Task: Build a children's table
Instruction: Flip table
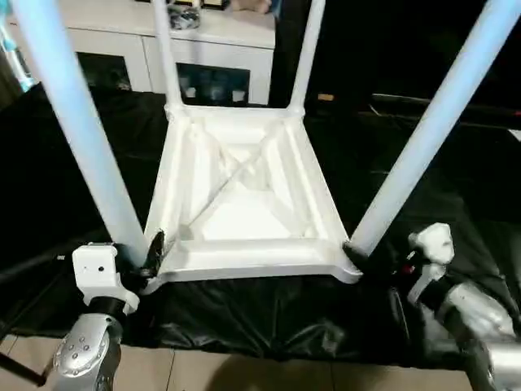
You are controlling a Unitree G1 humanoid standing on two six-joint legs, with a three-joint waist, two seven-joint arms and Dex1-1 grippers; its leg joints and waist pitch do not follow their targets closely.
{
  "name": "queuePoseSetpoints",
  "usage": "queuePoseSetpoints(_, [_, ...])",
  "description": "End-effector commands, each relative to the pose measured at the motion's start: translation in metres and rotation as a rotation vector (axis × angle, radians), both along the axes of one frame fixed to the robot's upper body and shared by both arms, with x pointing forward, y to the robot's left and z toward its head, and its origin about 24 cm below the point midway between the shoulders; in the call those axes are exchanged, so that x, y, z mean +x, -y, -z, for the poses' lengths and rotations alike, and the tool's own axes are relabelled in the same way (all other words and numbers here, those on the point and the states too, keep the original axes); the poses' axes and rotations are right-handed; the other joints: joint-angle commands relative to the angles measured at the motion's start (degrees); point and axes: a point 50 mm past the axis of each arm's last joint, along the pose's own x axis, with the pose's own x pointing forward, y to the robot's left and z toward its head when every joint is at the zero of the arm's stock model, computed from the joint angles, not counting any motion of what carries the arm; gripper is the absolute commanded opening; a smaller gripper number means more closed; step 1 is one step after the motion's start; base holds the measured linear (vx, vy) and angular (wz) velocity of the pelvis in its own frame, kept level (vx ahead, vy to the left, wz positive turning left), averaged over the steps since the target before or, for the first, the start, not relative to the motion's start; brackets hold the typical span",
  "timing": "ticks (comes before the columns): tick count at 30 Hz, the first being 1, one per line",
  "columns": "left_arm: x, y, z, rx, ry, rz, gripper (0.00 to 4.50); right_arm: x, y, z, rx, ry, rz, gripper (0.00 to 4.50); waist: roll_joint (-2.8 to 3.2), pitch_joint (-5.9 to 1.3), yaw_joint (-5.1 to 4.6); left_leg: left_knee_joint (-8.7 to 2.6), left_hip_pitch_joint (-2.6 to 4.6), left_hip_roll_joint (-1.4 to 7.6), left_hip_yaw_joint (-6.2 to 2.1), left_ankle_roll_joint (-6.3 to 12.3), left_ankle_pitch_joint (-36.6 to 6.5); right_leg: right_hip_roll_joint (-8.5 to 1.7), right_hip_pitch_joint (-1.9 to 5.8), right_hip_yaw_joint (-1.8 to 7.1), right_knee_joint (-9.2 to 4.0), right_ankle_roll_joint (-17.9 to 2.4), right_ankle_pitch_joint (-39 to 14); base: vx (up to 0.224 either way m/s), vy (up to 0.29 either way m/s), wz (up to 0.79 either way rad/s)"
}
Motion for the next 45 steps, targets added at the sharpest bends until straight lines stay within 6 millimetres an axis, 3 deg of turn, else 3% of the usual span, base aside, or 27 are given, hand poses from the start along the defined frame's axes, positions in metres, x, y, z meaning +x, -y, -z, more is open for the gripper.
queuePoseSetpoints(1, [0.002,-0.005,0.003,0.004,-0.017,-0.056,3.39,-0.002,0.0,-0.001,0.007,-0.005,0.009,4.5,0.13,-1.82,-0.31,-5.08,0.34,0.18,0.35,0.24,-17.43,-1.0,0.95,1.09,-4.74,-6.02,-13.22,0.0,0.0,0.0])
queuePoseSetpoints(2, [0.003,-0.009,0.002,0.014,-0.018,-0.086,3.22,-0.002,-0.001,0.0,0.011,-0.005,0.016,4.5,0.08,-1.77,-0.33,-5.11,0.34,0.17,0.35,0.19,-17.78,-1.0,0.9,1.1,-4.8,-5.98,-13.69,0.0,0.0,0.0])
queuePoseSetpoints(3, [0.004,-0.012,0.001,0.001,-0.015,-0.106,3.22,-0.002,-0.001,0.0,0.001,-0.001,0.021,4.5,1.24,-1.85,-0.56,-5.13,0.56,0.17,0.27,-0.52,-18.55,-0.9,0.83,1.11,-5.0,-5.99,-13.07,0.0,0.0,0.0])
queuePoseSetpoints(5, [0.007,-0.013,0.001,-0.016,-0.016,-0.133,2.97,-0.003,0.001,-0.002,0.003,-0.005,0.0,4.5,0.97,-1.79,-0.69,-5.15,0.51,0.04,0.23,-0.74,-19.69,-0.81,0.92,1.06,-4.89,-6.13,-13.48,0.0,0.0,0.0])
queuePoseSetpoints(6, [0.012,-0.011,0.003,-0.025,-0.035,-0.121,2.97,-0.006,0.006,-0.006,0.014,-0.024,-0.023,4.5,0.11,-1.78,-0.84,-5.09,0.32,0.0,0.3,-0.3,-19.48,-0.8,1.03,1.05,-4.91,-6.04,-13.92,0.0,0.0,0.0])
queuePoseSetpoints(9, [0.015,-0.006,0.006,-0.024,-0.052,-0.095,2.62,-0.011,0.009,-0.008,0.009,-0.039,-0.056,4.5,0.44,-1.7,-0.64,-5.14,0.26,0.11,0.18,0.38,-18.26,-0.94,1.12,1.12,-4.91,-5.96,-13.97,0.0,0.0,0.0])
queuePoseSetpoints(10, [0.016,-0.004,0.006,-0.032,-0.059,-0.087,2.62,-0.016,0.013,-0.009,-0.018,-0.057,-0.103,4.5,-0.1,-1.7,-0.69,-5.11,0.16,0.15,0.25,0.53,-18.06,-1.01,1.17,1.11,-4.94,-5.9,-14.15,0.0,0.0,0.0])
queuePoseSetpoints(15, [0.017,0.0,-0.001,-0.045,-0.045,-0.079,2.3,-0.029,0.029,-0.01,-0.087,-0.118,-0.182,4.5,-0.29,-1.59,0.02,-5.03,0.15,0.2,0.28,1.16,-18.25,-1.22,1.01,1.13,-5.23,-5.04,-17.4,0.0,0.0,0.0])
queuePoseSetpoints(18, [0.018,0.003,-0.004,-0.048,-0.04,-0.058,2.24,-0.033,0.03,-0.016,-0.058,-0.144,-0.236,4.5,-0.24,-1.61,0.14,-5.01,0.02,0.17,0.22,1.6,-17.4,-1.15,1.12,1.14,-5.1,-5.45,-15.74,0.0,0.0,0.0])
queuePoseSetpoints(19, [0.018,0.008,-0.005,-0.064,-0.044,-0.036,2.23,-0.037,0.026,-0.023,-0.039,-0.153,-0.302,4.5,0.19,-1.6,0.23,-5.03,0.07,0.14,0.17,1.7,-17.27,-1.14,1.12,1.14,-5.09,-5.51,-15.26,0.0,0.0,0.0])
queuePoseSetpoints(20, [0.018,0.009,-0.006,-0.067,-0.044,-0.033,2.23,-0.037,0.025,-0.024,-0.035,-0.154,-0.312,4.5,0.02,-1.65,0.23,-4.99,0.13,0.27,0.15,1.78,-17.32,-1.16,1.2,1.15,-5.05,-5.56,-14.81,0.0,0.0,0.0])
queuePoseSetpoints(21, [0.019,0.015,-0.007,-0.094,-0.048,-0.013,2.23,-0.042,0.017,-0.03,-0.004,-0.164,-0.393,4.5,0.27,-1.65,0.28,-4.96,0.15,0.31,0.14,1.9,-16.85,-1.12,1.22,1.18,-4.96,-5.93,-13.47,0.0,0.0,0.0])
queuePoseSetpoints(24, [0.023,0.022,-0.01,-0.149,-0.052,-0.008,2.22,-0.043,0.006,-0.037,0.047,-0.162,-0.466,4.5,0.22,-1.55,0.49,-4.97,0.09,0.35,0.15,2.23,-16.37,-1.22,1.14,1.12,-4.92,-6.46,-13.34,0.0,0.0,0.0])
queuePoseSetpoints(25, [0.023,0.022,-0.01,-0.149,-0.052,-0.008,2.22,-0.043,0.006,-0.037,0.047,-0.162,-0.466,4.5,-0.1,-1.58,0.64,-4.92,0.17,0.31,0.17,2.14,-16.55,-1.27,1.08,1.09,-4.96,-6.45,-14.52,0.0,0.0,0.0])
queuePoseSetpoints(27, [0.027,0.026,-0.011,-0.198,-0.052,-0.014,2.22,-0.04,-0.002,-0.038,0.083,-0.154,-0.473,4.5,-0.05,-1.55,0.73,-4.96,0.09,0.22,0.18,1.74,-16.56,-1.29,1.02,1.09,-5.03,-6.24,-15.72,0.0,0.0,0.0])
queuePoseSetpoints(28, [0.031,0.035,-0.014,-0.305,-0.057,0.0,2.22,-0.033,-0.02,-0.038,0.128,-0.143,-0.492,4.5,0.28,-1.6,0.65,-4.91,0.15,0.13,0.14,1.34,-16.6,-1.29,0.92,1.12,-4.92,-6.26,-16.04,0.0,0.0,0.0])
queuePoseSetpoints(30, [0.033,0.038,-0.015,-0.335,-0.058,0.005,2.22,-0.03,-0.027,-0.038,0.133,-0.142,-0.496,4.5,0.2,-1.62,0.27,-4.87,0.23,0.03,0.19,0.77,-16.73,-1.19,0.64,1.06,-5.07,-6.43,-16.71,0.0,0.0,0.0])
queuePoseSetpoints(32, [0.037,0.045,-0.019,-0.47,-0.053,-0.022,2.22,-0.014,-0.039,-0.029,0.091,-0.168,-0.427,4.5,0.48,-1.71,0.5,-4.82,0.26,0.12,0.21,0.14,-15.78,-1.3,0.79,1.17,-4.85,-6.89,-15.42,0.0,0.0,0.0])
queuePoseSetpoints(33, [0.039,0.048,-0.021,-0.516,-0.054,-0.031,2.22,-0.01,-0.041,-0.026,0.067,-0.185,-0.401,4.5,0.07,-1.77,0.31,-4.87,-0.14,-0.06,0.24,-0.36,-14.22,-1.19,1.06,1.06,-4.65,-7.46,-14.09,0.0,0.0,0.0])
queuePoseSetpoints(35, [0.04,0.051,-0.024,-0.558,-0.049,-0.027,2.22,-0.008,-0.043,-0.027,0.069,-0.187,-0.409,4.5,0.25,-1.91,0.54,-4.67,0.05,-0.02,0.39,-0.7,-12.76,-1.14,1.13,1.16,-4.47,-8.08,-11.6,0.0,0.0,0.0])
queuePoseSetpoints(37, [0.041,0.055,-0.027,-0.57,-0.048,-0.014,2.22,-0.008,-0.046,-0.028,0.08,-0.181,-0.419,4.5,0.18,-2.18,0.81,-4.52,-0.14,-0.01,0.34,-0.13,-10.04,-1.07,1.61,1.1,-3.95,-8.1,-6.33,0.0,0.0,0.0])
queuePoseSetpoints(41, [0.041,0.065,-0.031,-0.547,-0.057,0.035,2.15,0.001,-0.052,-0.028,0.119,-0.175,-0.349,4.5,-0.1,-2.36,0.51,-4.08,0.06,-0.05,0.53,1.18,-5.05,-0.86,1.75,0.98,-3.33,-9.04,1.83,0.0,0.0,0.0])
queuePoseSetpoints(43, [0.041,0.07,-0.031,-0.54,-0.062,0.043,2.15,0.013,-0.055,-0.026,0.169,-0.162,-0.237,4.5,-0.37,-2.22,0.46,-4.25,0.1,-0.09,0.64,1.29,-5.92,-1.1,1.68,0.95,-3.45,-9.24,-0.98,0.0,0.0,0.0])
queuePoseSetpoints(45, [0.043,0.073,-0.031,-0.542,-0.073,0.045,2.15,0.024,-0.058,-0.024,0.256,-0.175,-0.14,4.5,-0.19,-2.14,0.46,-4.43,0.24,0.03,0.63,0.54,-7.58,-1.16,1.58,1.0,-3.69,-8.88,-3.91,0.0,0.0,0.0])
